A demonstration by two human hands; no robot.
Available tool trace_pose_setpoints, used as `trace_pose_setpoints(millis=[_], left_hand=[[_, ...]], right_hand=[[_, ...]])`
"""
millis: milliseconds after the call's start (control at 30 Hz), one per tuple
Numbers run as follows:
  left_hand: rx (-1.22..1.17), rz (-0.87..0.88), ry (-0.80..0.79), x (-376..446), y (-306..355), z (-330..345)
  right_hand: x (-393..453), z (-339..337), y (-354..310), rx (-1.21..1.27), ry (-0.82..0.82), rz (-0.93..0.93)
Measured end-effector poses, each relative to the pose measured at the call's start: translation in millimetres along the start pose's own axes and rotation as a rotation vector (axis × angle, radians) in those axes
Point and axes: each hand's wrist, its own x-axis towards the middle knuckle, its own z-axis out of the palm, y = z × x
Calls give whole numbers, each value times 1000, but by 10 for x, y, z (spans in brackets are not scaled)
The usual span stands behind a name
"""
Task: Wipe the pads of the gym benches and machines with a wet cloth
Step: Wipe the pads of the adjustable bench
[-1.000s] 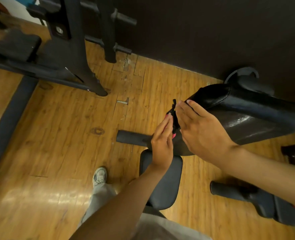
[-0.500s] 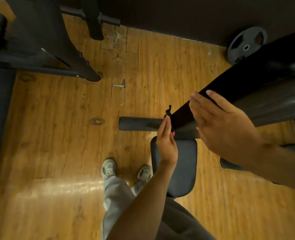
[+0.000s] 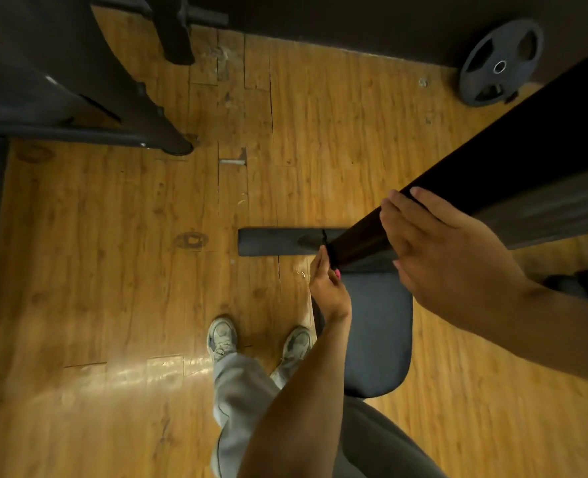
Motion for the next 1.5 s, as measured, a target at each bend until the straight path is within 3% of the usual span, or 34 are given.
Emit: trace_pose_setpoints(millis=[67, 167, 300, 433, 567, 700, 833, 1033, 1100, 1267, 1400, 1500], left_hand=[[-5, -11, 12, -26, 212, -33], [-26, 152, 13, -189, 692, -175], [-222, 307, -27, -494, 1547, -370], [-293, 452, -36, -639, 2372, -484], [-314, 646, -100, -797, 3060, -646], [-300, 730, -201, -911, 3653, -758], [-145, 929, -179, -866, 3853, -774], [-237, 687, -120, -872, 3361, -764], [-253, 696, -127, -893, 3496, -768], [-211, 911, -180, -808, 3543, -729], [-194, 725, -189, -750, 3237, -749], [-203, 664, -165, -836, 3385, -729]], right_hand=[[-79, -50, 39, 44, -19, 3], [-323, -157, 254, 109, -27, 46], [-703, -386, 646, 117, -21, 82], [-1008, -513, 848, 130, 199, 206], [-1311, -581, 1178, 374, 417, 352], [-1476, -547, 1281, 586, 508, 471], [-1544, -500, 1334, 691, 541, 515], [-1511, -415, 1396, 650, 579, 462], [-1506, -413, 1418, 657, 589, 461], [-1470, -384, 1389, 655, 601, 452], [-1483, -404, 1393, 577, 549, 407], [-1452, -487, 1344, 487, 529, 361]])
